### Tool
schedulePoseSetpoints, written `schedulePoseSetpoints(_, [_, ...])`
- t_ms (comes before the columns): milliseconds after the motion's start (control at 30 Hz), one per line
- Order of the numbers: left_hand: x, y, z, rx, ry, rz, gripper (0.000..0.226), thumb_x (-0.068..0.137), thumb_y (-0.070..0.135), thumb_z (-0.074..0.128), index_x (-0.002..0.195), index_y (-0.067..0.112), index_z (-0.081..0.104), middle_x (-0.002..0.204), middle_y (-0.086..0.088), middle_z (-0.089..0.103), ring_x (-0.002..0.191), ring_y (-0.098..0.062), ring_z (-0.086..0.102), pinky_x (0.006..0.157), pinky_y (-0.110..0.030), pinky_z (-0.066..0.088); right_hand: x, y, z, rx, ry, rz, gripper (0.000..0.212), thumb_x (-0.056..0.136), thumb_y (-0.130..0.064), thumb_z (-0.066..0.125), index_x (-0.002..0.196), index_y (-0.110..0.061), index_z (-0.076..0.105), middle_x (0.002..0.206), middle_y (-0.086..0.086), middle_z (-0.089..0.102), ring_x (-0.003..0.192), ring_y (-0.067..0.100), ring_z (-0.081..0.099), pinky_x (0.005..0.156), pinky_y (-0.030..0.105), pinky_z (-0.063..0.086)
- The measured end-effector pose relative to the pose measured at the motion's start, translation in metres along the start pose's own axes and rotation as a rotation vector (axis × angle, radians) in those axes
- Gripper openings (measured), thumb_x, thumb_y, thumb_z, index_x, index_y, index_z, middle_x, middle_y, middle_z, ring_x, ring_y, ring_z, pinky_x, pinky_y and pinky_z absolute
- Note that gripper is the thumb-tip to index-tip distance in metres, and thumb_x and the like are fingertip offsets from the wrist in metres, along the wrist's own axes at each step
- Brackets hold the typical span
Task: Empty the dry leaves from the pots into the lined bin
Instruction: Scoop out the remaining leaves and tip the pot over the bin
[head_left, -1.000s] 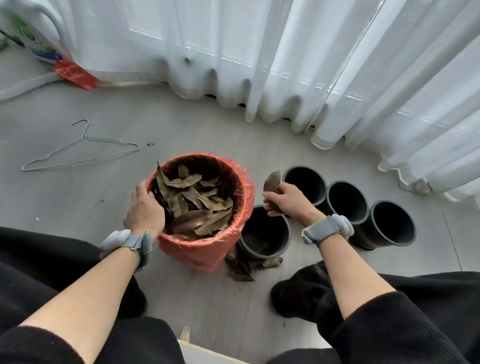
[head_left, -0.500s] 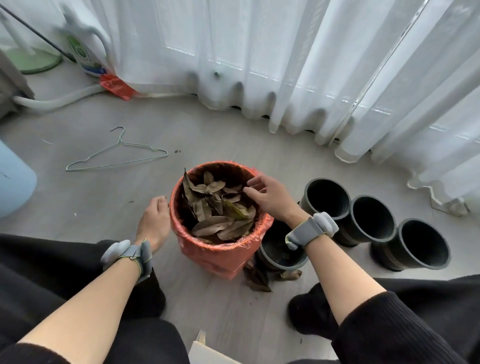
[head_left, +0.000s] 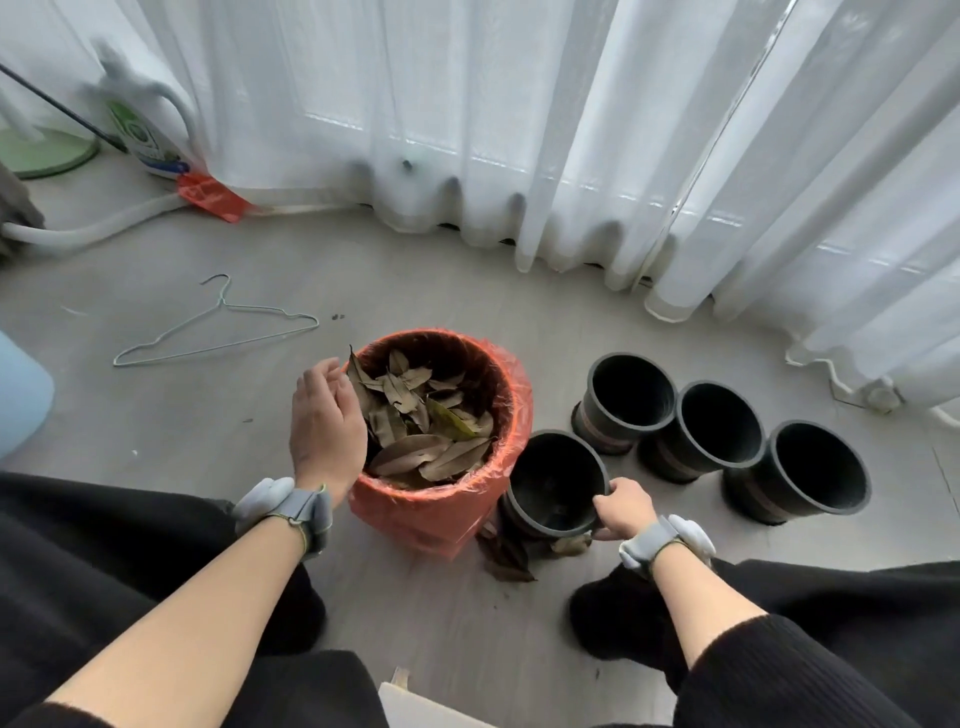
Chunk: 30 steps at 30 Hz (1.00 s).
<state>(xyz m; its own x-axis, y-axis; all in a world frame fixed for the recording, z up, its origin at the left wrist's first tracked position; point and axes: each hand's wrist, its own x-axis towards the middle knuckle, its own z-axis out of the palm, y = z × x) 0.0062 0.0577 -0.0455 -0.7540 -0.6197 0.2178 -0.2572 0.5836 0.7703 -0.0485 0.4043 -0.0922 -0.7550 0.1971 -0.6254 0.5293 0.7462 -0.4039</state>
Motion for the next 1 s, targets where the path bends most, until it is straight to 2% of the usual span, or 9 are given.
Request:
schedulePoseSetpoints(67, [-0.003,0.010,0.005,-0.029,-0.022,0.069,0.030,0.102,0.024,0.038,0.125,0.008,0.047,0.119,-0.012,0.056,0.113,-0.027,0.053,0.097,-0.046,0.045,-0.005,-0.001,-0.010,-0.023,0.038,-0.032,0.023,0.084,-0.007,0.045,0.102,-0.008,0.060,0.106,0.017,0.069,0.079,0.030,0.071,0.074,0.032,0.058])
schedulePoseSetpoints(233, [-0.009,0.048,0.022,-0.129,-0.092,0.240,0.024,0.101,0.025,0.041,0.122,0.016,0.047,0.118,-0.003,0.059,0.110,-0.021,0.056,0.095,-0.046,0.047,-0.022,-0.017,-0.063,-0.193,0.181,-0.187,0.036,0.086,-0.010,0.044,0.120,-0.015,0.057,0.109,0.014,0.068,0.093,0.032,0.068,0.086,0.033,0.052])
schedulePoseSetpoints(367, [-0.014,0.074,0.036,-0.230,-0.213,0.232,0.022,0.102,0.030,0.041,0.121,0.022,0.048,0.117,0.004,0.058,0.107,-0.008,0.054,0.096,-0.036,0.047,-0.037,-0.046,-0.108,-0.279,0.244,-0.353,0.032,0.089,-0.015,0.050,0.119,-0.013,0.060,0.116,0.014,0.067,0.109,0.033,0.061,0.093,0.035,0.048])
schedulePoseSetpoints(467, [-0.023,0.107,0.039,-0.342,-0.333,0.187,0.023,0.101,0.038,0.041,0.120,0.028,0.048,0.111,0.006,0.060,0.103,-0.004,0.057,0.096,-0.033,0.048,-0.057,-0.064,-0.150,-0.226,0.288,-0.409,0.027,0.088,-0.014,0.052,0.113,-0.009,0.061,0.112,0.015,0.067,0.103,0.033,0.062,0.091,0.039,0.050])
schedulePoseSetpoints(567, [-0.028,0.130,0.040,-0.456,-0.539,-0.055,0.047,0.093,0.062,0.042,0.123,0.026,0.043,0.108,0.004,0.062,0.099,-0.013,0.063,0.093,-0.041,0.052,-0.073,-0.080,-0.173,-0.115,0.364,-0.510,0.020,0.088,-0.014,0.054,0.106,-0.012,0.062,0.102,0.009,0.069,0.089,0.027,0.063,0.083,0.035,0.050])
schedulePoseSetpoints(667, [-0.027,0.146,0.032,-0.645,-0.802,-0.463,0.097,0.060,0.092,0.047,0.120,0.017,0.045,0.107,-0.005,0.067,0.092,-0.023,0.069,0.077,-0.040,0.059,-0.093,-0.104,-0.169,0.096,0.316,-0.645,0.020,0.090,-0.014,0.056,0.109,-0.012,0.061,0.103,0.004,0.067,0.093,0.026,0.066,0.084,0.047,0.056])
schedulePoseSetpoints(733, [-0.017,0.146,0.023,-0.829,-0.983,-0.642,0.112,0.050,0.096,0.048,0.125,0.012,0.049,0.120,-0.016,0.064,0.104,-0.033,0.066,0.083,-0.046,0.056,-0.100,-0.126,-0.155,0.192,0.283,-0.747,0.020,0.090,-0.013,0.057,0.110,-0.012,0.060,0.103,0.001,0.065,0.095,0.025,0.067,0.080,0.047,0.058])
schedulePoseSetpoints(867, [0.008,0.129,-0.003,-1.376,-1.175,-0.696,0.104,0.067,0.090,0.047,0.142,0.018,0.046,0.143,-0.021,0.047,0.131,-0.044,0.044,0.110,-0.059,0.031,-0.106,-0.169,-0.118,0.214,0.129,-0.861,0.018,0.093,-0.009,0.055,0.111,-0.013,0.056,0.107,0.004,0.062,0.082,0.026,0.069,0.069,0.043,0.061])
schedulePoseSetpoints(1000, [0.019,0.111,-0.027,-1.497,-0.976,-0.755,0.084,0.080,0.071,0.059,0.143,0.016,0.046,0.143,-0.022,0.046,0.131,-0.043,0.044,0.111,-0.060,0.028,-0.105,-0.194,-0.087,0.052,0.029,-0.855,0.024,0.092,-0.008,0.054,0.116,-0.010,0.058,0.114,0.004,0.065,0.092,0.019,0.062,0.086,0.034,0.053])
